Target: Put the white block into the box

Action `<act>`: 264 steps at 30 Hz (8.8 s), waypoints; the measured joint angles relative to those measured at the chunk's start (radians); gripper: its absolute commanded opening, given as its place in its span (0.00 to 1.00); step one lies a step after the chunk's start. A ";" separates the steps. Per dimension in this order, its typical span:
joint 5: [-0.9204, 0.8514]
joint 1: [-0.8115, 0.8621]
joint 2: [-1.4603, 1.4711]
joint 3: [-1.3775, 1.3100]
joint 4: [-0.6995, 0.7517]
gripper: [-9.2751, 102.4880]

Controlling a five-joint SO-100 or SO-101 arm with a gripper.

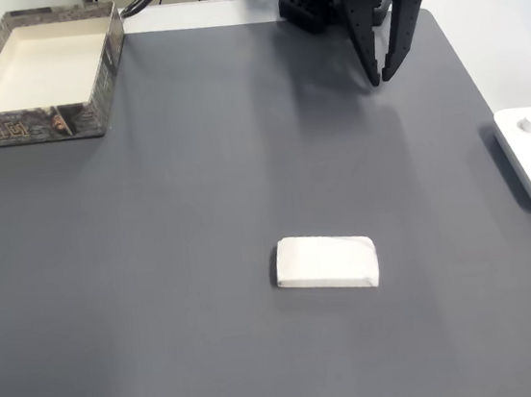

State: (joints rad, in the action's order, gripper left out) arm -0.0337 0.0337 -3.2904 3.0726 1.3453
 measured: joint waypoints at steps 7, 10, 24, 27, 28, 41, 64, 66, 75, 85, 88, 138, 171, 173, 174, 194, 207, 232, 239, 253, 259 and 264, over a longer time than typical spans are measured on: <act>0.000 0.000 0.000 0.000 0.000 0.07; 0.000 0.000 0.000 0.000 0.000 0.07; 0.000 0.000 0.000 0.000 0.000 0.07; 0.000 0.000 0.000 0.000 0.000 0.07; 0.000 0.000 0.000 0.000 0.000 0.07; 0.000 0.000 0.000 0.000 0.000 0.07; -0.002 0.133 0.468 -0.284 -0.129 0.07; 0.005 0.138 0.534 -0.322 -0.149 0.07; 0.005 0.156 0.881 -0.565 -0.186 0.07; 0.005 0.183 1.272 -0.877 -0.189 0.07; 0.029 0.192 1.374 -0.968 -0.189 0.07; 0.110 0.284 2.260 -1.948 -0.074 0.07; 0.137 0.268 2.425 -2.209 0.084 0.07; 0.140 0.268 2.425 -2.209 0.084 0.07; 0.147 0.268 2.425 -2.209 0.084 0.07; 0.923 0.262 2.425 -2.209 0.084 0.07; 1.401 0.262 2.425 -2.209 0.094 0.07; 1.671 0.288 2.425 -2.209 0.140 0.13; 1.671 0.295 2.425 -2.258 0.144 0.18; 1.637 0.288 2.434 -2.318 0.175 0.34; 1.634 0.281 2.451 -2.336 0.176 0.41; 1.634 0.278 2.456 -2.338 0.176 0.40</act>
State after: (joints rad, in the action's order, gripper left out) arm 1.5999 0.3114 -0.8345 0.7348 1.5217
